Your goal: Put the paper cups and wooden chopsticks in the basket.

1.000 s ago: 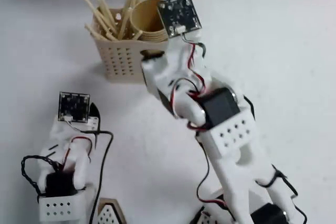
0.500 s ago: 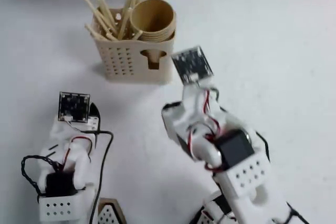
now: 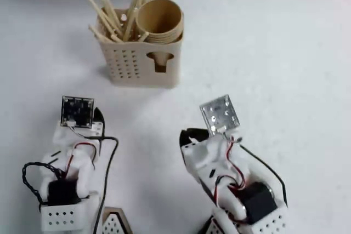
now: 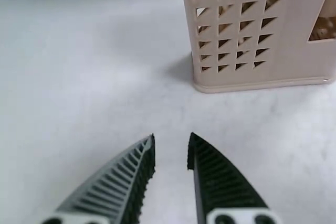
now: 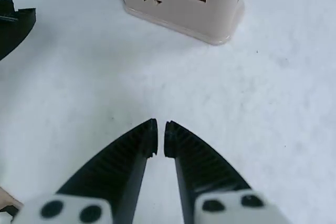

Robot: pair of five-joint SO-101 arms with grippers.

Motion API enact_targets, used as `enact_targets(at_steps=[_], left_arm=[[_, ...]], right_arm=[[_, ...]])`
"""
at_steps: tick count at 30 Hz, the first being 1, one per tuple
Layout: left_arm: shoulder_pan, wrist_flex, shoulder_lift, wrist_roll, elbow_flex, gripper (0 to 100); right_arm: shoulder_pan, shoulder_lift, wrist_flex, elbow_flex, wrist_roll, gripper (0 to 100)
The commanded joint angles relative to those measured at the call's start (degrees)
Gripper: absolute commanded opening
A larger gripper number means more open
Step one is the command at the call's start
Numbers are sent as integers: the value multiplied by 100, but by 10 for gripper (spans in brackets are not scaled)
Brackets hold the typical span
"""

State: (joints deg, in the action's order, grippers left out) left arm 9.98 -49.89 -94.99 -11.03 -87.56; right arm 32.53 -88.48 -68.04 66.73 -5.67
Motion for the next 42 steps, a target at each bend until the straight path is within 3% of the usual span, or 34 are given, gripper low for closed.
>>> enact_targets(at_steps=[1,12,19,22,42], left_arm=[[-84,88,-57,53,35,116],[-365,9,-66,35,70,116],[-532,-659,-1033,35,35,116],[-505,-589,-945,35,26,116],[-549,-615,-936,26,-949,119]], right_arm=[[-22,-620,110,220,44,41],[-31,-1455,110,1284,44,41],[-760,-1455,110,1486,44,41],[-901,-1455,110,1749,44,41],[-919,-1420,48,3015,35,41]])
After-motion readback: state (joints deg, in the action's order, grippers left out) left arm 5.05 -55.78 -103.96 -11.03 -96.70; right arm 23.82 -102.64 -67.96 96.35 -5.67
